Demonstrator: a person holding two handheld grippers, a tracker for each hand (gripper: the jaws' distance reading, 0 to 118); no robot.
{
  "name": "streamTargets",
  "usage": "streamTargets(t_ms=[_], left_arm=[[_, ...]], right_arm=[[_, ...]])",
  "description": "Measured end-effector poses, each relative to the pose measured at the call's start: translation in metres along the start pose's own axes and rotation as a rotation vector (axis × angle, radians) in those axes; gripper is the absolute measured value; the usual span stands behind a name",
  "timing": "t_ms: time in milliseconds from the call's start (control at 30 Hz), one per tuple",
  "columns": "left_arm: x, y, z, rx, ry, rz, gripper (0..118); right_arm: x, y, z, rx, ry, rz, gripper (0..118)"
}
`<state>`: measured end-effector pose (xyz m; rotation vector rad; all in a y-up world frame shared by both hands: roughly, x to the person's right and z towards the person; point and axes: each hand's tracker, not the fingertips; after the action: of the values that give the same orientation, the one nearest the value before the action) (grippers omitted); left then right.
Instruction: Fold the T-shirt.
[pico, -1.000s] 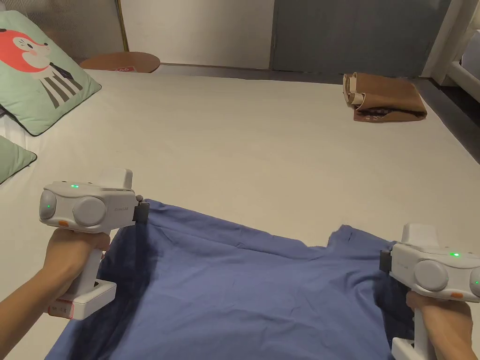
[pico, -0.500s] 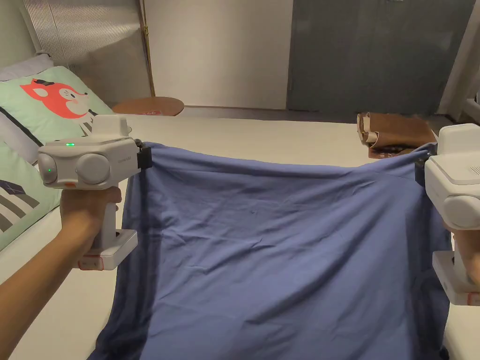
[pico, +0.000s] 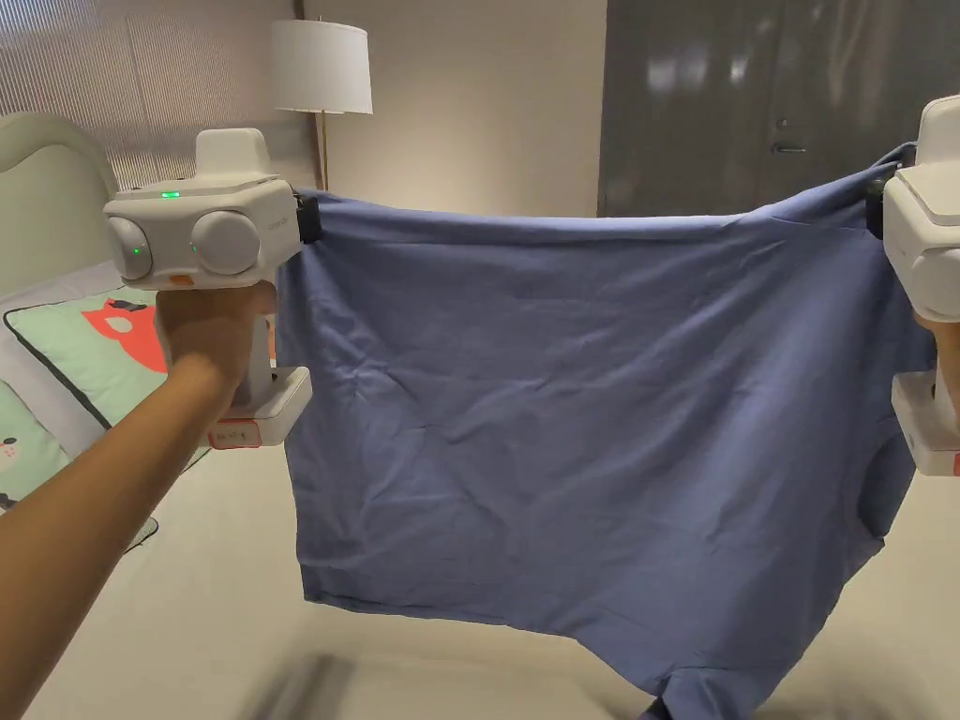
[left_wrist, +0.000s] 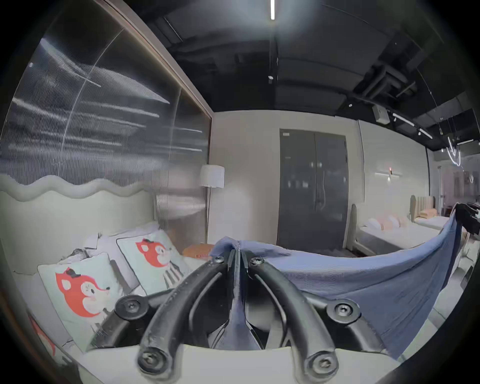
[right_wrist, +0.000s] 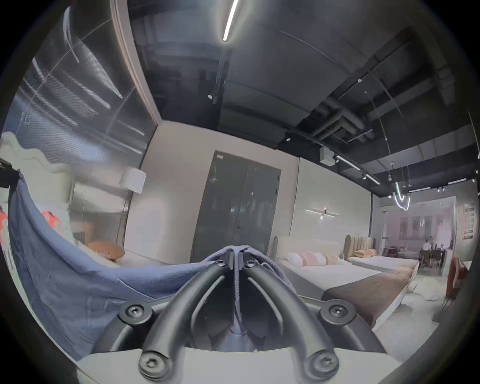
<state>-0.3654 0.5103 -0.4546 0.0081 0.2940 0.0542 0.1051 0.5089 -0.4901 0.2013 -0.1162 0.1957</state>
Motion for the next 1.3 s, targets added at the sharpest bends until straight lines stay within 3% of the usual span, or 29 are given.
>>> streamTargets(t_ms=[167,333,433,800,1100,1300], left_arm=[[0.009,0.019,-0.020,0.060,0.024,-0.030,1],[0.015,0.007,-0.038,0.048,0.025,-0.047,1],[0.016,-0.020,-0.048,0.011,0.024,-0.055,1],[0.005,-0.150,-0.063,-0.207,0.028,-0.029,1],[-0.014,-0.249,-0.002,-0.373,0.020,-0.001,1],[-0.038,-0.297,0.068,-0.462,0.000,0.001,1]], right_arm=[[0.003,0.025,-0.022,0.061,-0.026,0.006,2],[0.004,0.021,-0.027,0.063,-0.012,-0.037,2],[0.003,-0.004,-0.025,0.034,0.003,-0.079,2],[-0.014,-0.140,-0.007,-0.208,0.084,-0.102,2],[-0.009,-0.227,0.060,-0.404,0.141,-0.209,2],[0.002,-0.264,0.133,-0.498,0.192,-0.214,2]])
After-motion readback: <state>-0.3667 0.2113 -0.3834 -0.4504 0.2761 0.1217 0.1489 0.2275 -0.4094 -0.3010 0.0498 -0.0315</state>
